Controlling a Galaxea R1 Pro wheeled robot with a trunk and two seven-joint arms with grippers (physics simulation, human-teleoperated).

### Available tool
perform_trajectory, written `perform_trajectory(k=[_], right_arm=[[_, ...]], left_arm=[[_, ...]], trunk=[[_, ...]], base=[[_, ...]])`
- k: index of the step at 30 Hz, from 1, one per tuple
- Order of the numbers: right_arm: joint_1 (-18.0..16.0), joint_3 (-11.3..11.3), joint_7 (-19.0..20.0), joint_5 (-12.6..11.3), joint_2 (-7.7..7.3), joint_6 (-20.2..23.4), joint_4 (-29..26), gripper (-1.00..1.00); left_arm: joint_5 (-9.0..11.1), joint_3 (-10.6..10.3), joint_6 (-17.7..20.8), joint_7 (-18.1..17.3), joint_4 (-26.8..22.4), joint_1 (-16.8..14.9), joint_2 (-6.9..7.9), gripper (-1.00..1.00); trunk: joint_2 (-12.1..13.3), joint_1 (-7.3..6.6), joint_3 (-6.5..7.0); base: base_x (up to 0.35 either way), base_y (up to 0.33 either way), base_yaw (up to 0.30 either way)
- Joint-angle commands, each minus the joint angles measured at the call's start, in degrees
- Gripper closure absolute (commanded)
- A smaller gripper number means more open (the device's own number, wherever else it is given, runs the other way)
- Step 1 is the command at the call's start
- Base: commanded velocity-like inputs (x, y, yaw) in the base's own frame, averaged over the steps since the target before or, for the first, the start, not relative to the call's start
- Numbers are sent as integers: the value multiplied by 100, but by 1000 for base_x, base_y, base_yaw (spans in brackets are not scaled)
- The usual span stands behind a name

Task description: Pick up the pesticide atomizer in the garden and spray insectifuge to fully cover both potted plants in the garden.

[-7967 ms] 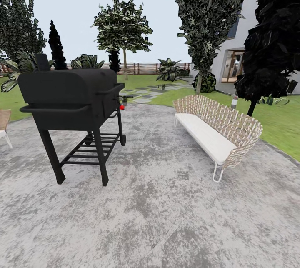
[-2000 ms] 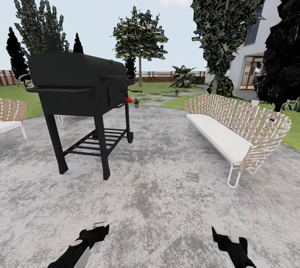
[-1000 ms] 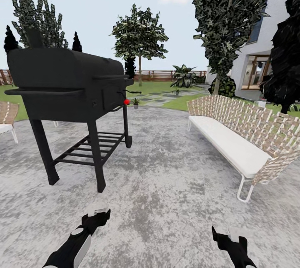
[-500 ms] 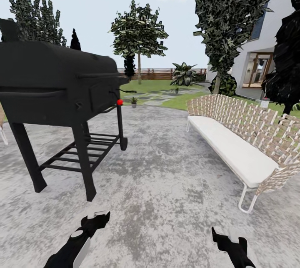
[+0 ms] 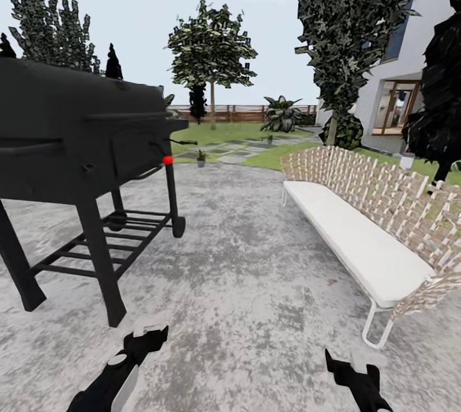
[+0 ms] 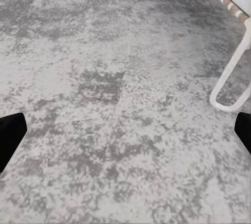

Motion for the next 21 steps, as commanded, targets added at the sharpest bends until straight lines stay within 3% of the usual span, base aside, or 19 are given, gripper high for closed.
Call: perform_trajectory(k=[1, 21], right_arm=[[-3, 2, -4, -5, 0, -19, 7, -100], [-3, 15, 7, 30, 0, -19, 25, -100]], left_arm=[[60, -7, -5, 6, 1, -2, 2, -100], [61, -1, -4, 7, 5, -2, 7, -100]], trunk=[[-2, 2, -6], [-2, 2, -33]], base=[[317, -144, 0], [329, -31, 20]])
